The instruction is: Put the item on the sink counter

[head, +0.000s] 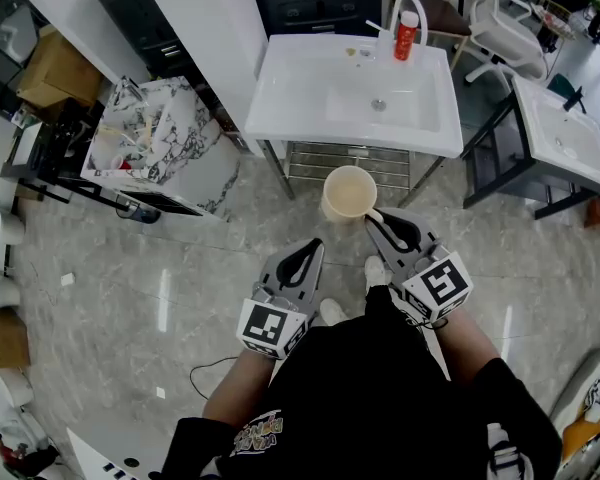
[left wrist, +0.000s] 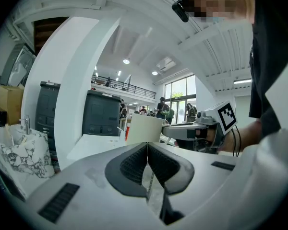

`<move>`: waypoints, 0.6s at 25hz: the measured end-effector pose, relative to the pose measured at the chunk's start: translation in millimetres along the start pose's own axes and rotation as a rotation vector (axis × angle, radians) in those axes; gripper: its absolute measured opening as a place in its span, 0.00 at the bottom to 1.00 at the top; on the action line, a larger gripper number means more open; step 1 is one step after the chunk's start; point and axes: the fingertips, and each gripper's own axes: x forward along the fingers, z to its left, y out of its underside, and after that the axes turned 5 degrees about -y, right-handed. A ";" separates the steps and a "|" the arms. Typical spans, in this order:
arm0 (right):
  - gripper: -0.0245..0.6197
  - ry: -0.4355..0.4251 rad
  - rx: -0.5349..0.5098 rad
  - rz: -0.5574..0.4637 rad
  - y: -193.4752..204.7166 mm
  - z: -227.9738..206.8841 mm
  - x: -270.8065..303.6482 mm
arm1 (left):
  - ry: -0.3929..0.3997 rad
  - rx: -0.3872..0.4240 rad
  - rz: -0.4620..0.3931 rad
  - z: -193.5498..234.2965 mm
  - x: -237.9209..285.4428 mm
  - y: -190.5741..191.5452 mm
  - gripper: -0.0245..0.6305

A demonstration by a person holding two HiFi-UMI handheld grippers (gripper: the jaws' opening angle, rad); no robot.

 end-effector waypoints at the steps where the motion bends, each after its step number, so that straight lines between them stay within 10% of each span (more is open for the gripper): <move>1: 0.18 0.001 -0.001 0.000 -0.5 0.7 0.4 | 0.000 0.000 0.001 0.8 -1.1 -0.1 0.06; 15: 0.18 0.003 -0.007 -0.016 -9.9 14.3 14.9 | -0.009 0.011 -0.002 15.1 -19.2 -5.4 0.06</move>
